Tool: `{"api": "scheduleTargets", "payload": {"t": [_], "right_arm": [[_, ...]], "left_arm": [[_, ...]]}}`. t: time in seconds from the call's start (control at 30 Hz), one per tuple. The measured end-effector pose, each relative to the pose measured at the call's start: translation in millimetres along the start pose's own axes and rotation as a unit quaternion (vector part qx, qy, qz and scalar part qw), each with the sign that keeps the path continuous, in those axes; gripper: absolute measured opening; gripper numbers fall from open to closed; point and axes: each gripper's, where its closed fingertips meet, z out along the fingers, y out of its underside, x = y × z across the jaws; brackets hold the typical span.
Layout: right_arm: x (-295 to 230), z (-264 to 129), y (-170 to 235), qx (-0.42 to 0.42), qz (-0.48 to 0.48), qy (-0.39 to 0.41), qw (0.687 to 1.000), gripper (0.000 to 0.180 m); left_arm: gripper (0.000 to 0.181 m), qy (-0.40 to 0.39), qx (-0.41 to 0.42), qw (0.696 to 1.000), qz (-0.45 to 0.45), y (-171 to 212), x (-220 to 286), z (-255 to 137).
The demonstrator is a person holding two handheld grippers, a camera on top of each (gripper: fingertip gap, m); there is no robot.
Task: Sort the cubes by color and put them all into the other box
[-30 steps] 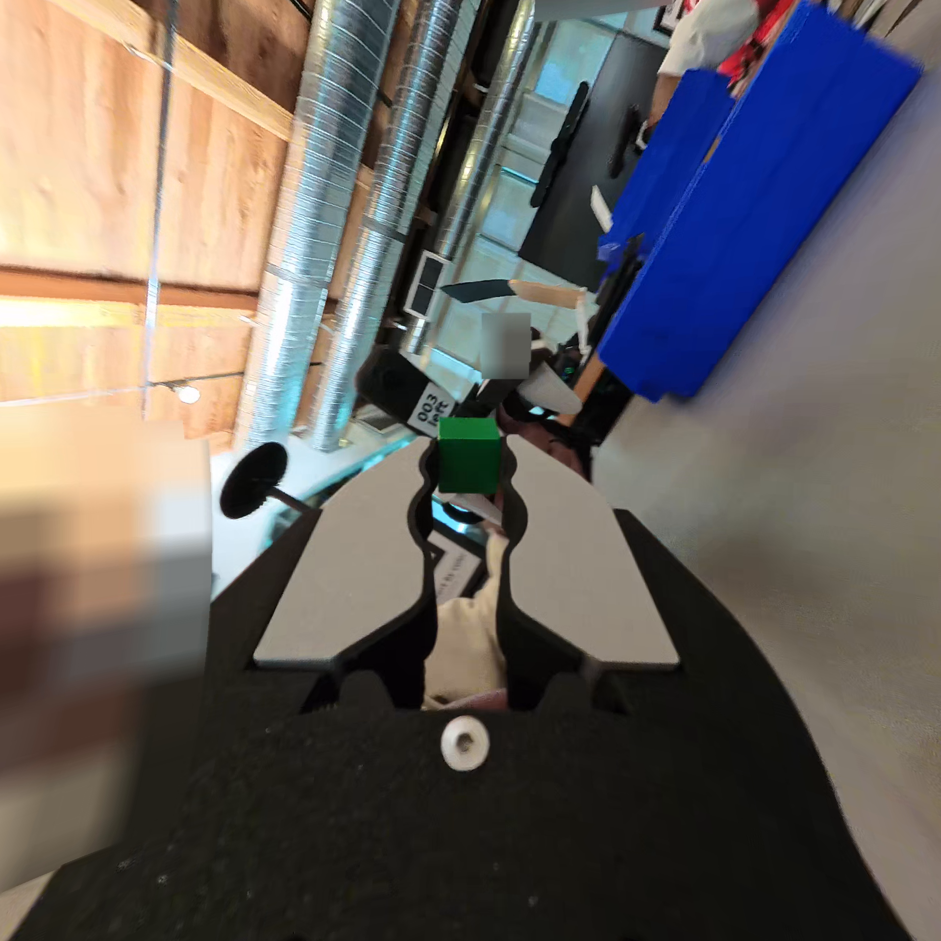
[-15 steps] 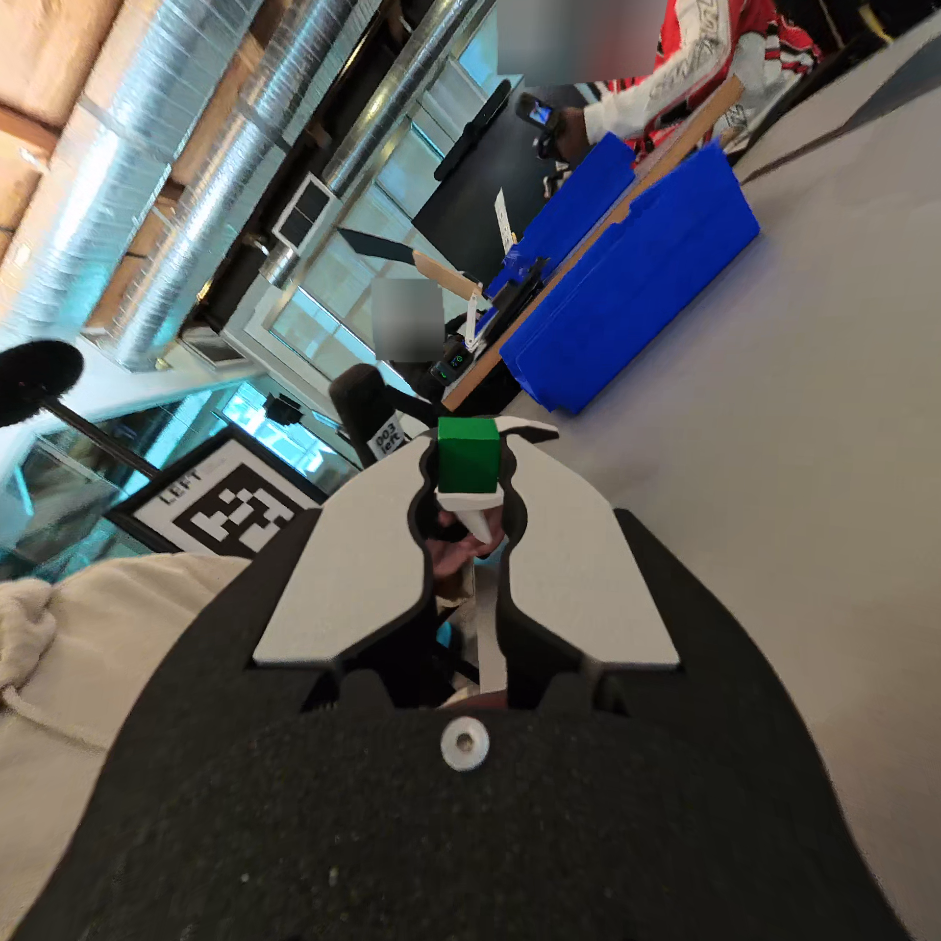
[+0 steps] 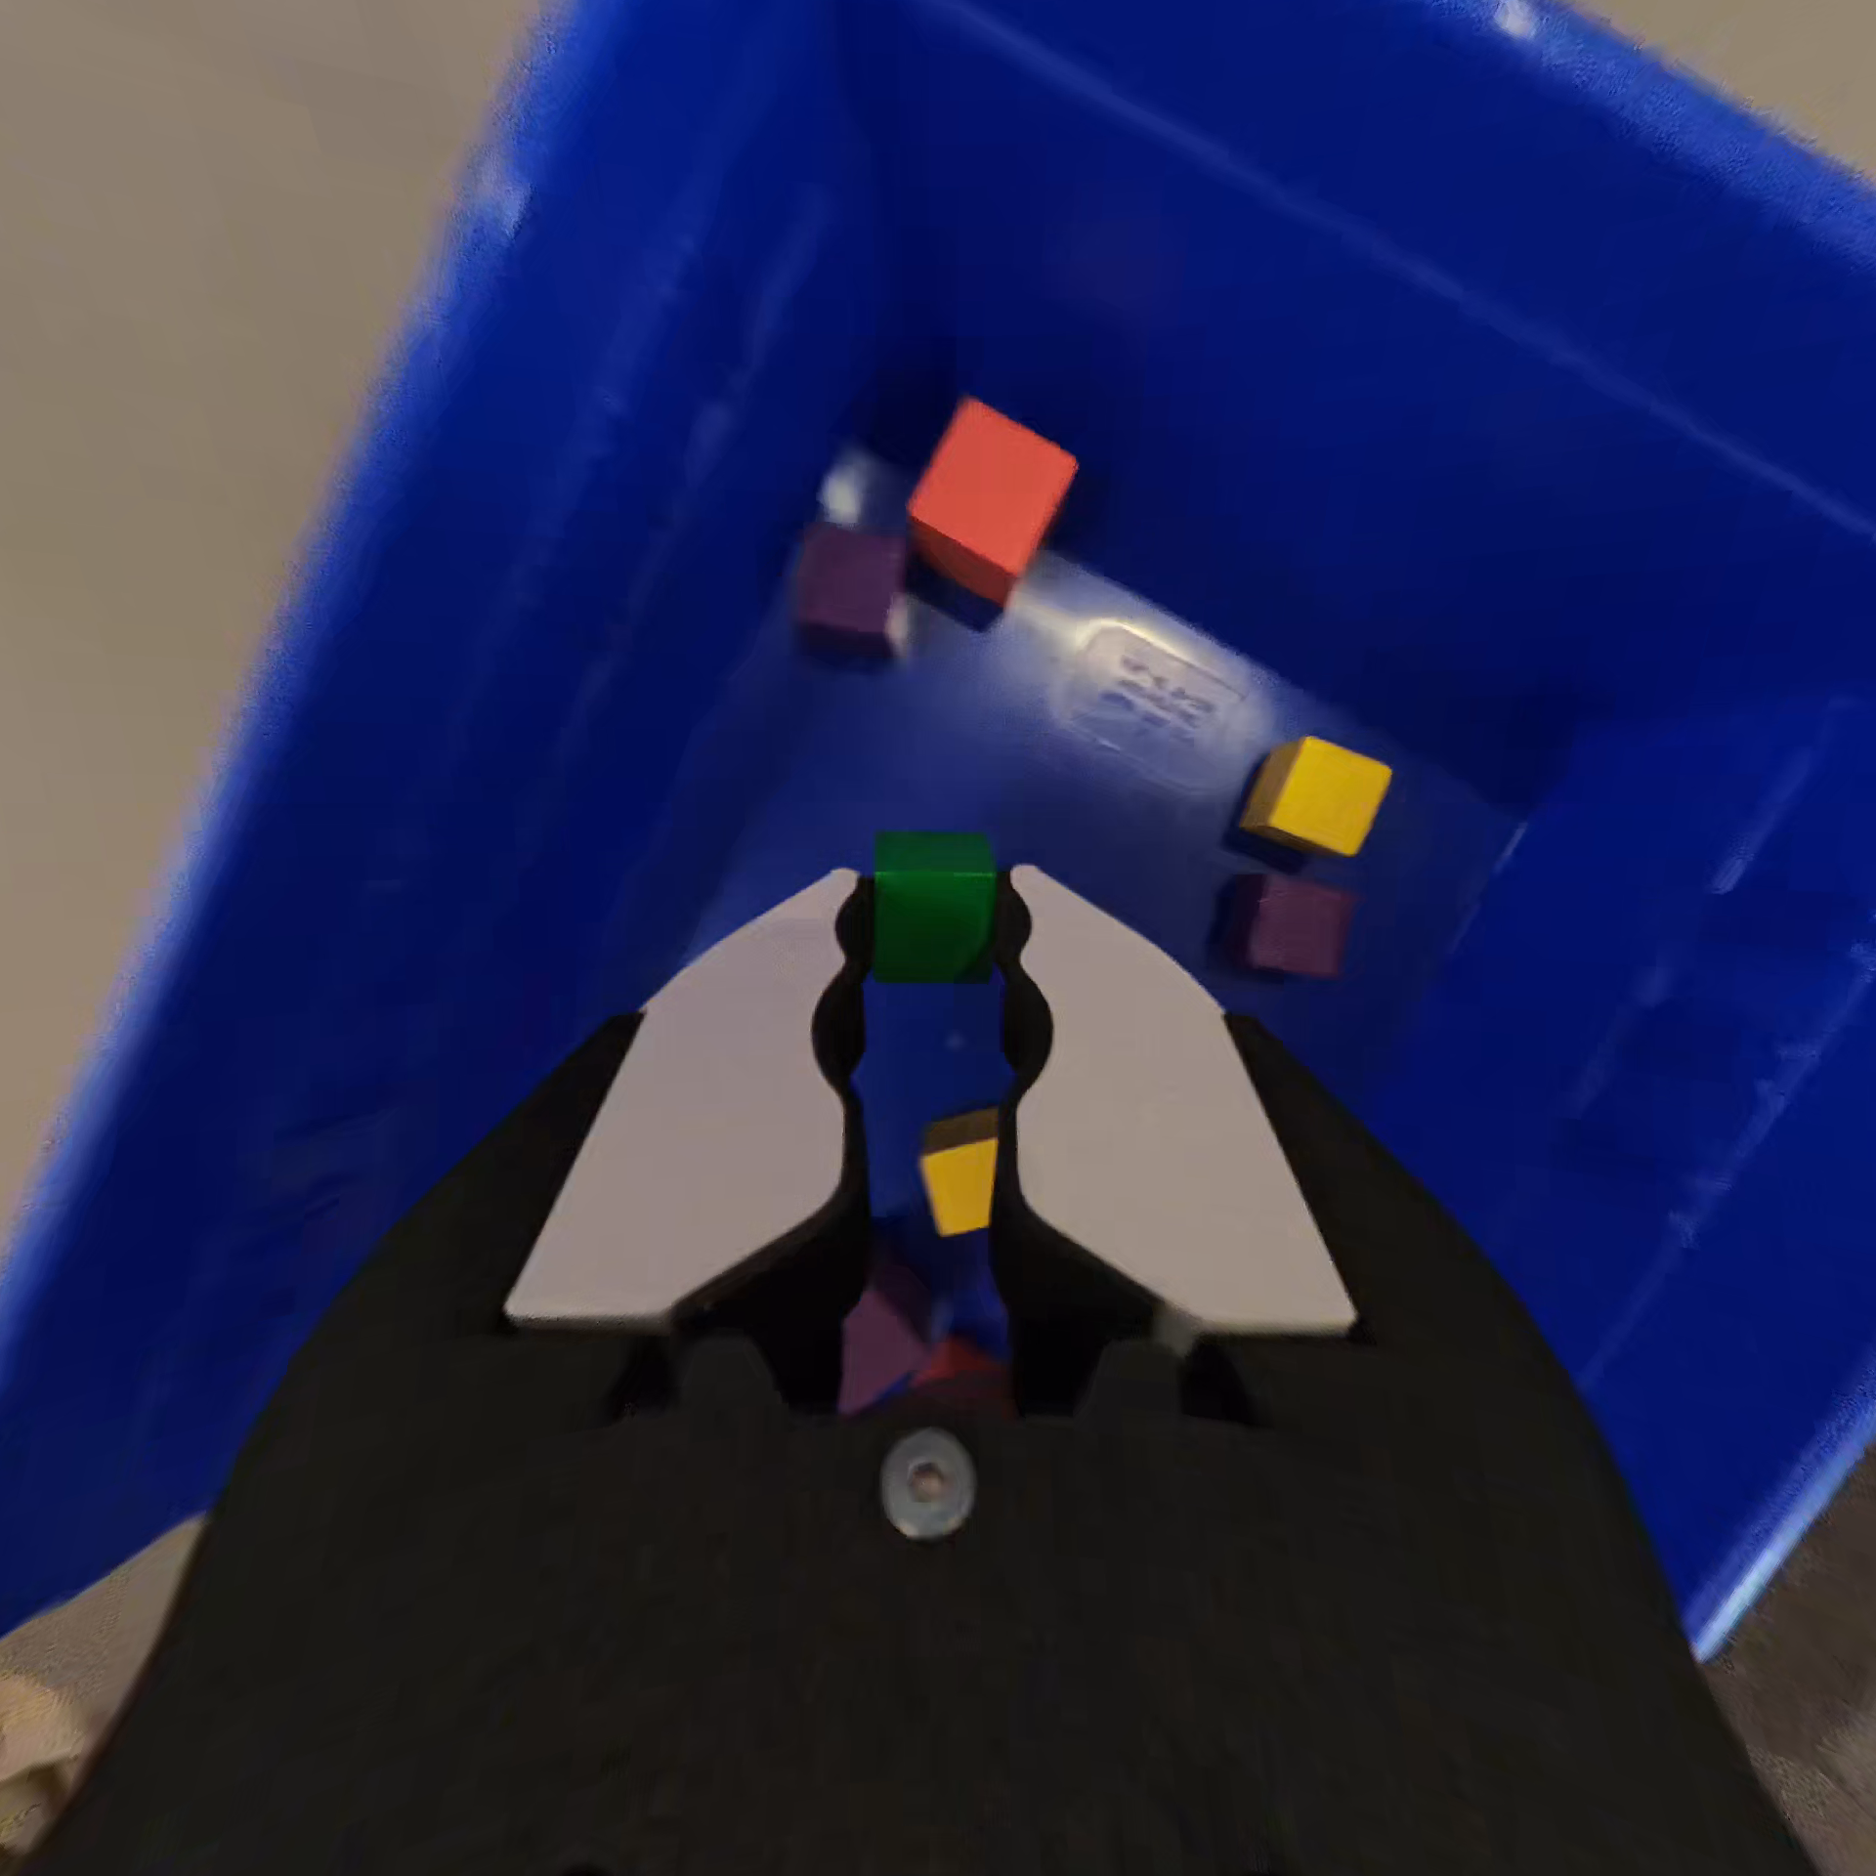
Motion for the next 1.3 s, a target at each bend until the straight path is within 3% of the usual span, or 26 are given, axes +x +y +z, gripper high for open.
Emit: {"api": "scheduleTargets", "payload": {"t": [0.07,0.2,0.3,0.37,0.47,0.53,0.6,0.7,0.77,0.83,1.0,1.3], "right_arm": [[11,19,1,-0.042,-0.018,0.028,0.999,0.023],[14,43,11,-0.107,-0.003,0.012,0.994,0.024],[22,30,3,-0.09,0.001,0.031,0.996,0.041],[16,-8,-16,-0.008,-0.022,0.055,0.998,0.045],[-42,-101,-48,0.221,-0.042,0.041,0.973,0.044],[-118,-151,-45,0.367,-0.046,-0.047,0.928,0.041],[-209,-165,-19,0.432,-0.055,-0.187,0.881,0.039],[-304,-128,21,0.44,-0.028,-0.29,0.849,0.039],[-334,-98,34,0.427,-0.048,-0.277,0.86,0.041],[-331,-83,31,0.435,-0.064,-0.204,0.874,0.04],[-326,-66,38,0.425,-0.075,-0.157,0.888,0.039],[-330,-58,42,0.419,-0.097,-0.16,0.889,0.035]], "left_arm": [[0.058,-0.002,-0.005,1.0,0.008,2,1,2],[0.059,-0.003,-0.014,1.0,0.02,4,5,5],[0.059,0.0,-0.024,0.999,0.025,9,8,7],[0.059,-0.002,-0.024,0.999,0.027,10,7,6],[0.059,-0.01,-0.017,1.0,0.023,7,3,3],[0.059,-0.013,-0.016,1.0,0.021,7,2,1],[0.059,-0.019,-0.015,0.999,0.023,6,0,1],[0.059,-0.03,-0.011,0.999,0.026,5,-2,-1],[0.059,-0.034,-0.007,0.999,0.027,3,-1,-3],[0.059,-0.045,-0.011,0.998,0.033,3,-2,-4],[0.059,-0.056,-0.027,0.997,0.033,10,-2,-6],[0.055,-0.041,-0.043,0.998,-0.003,7,-3,-17]]}}
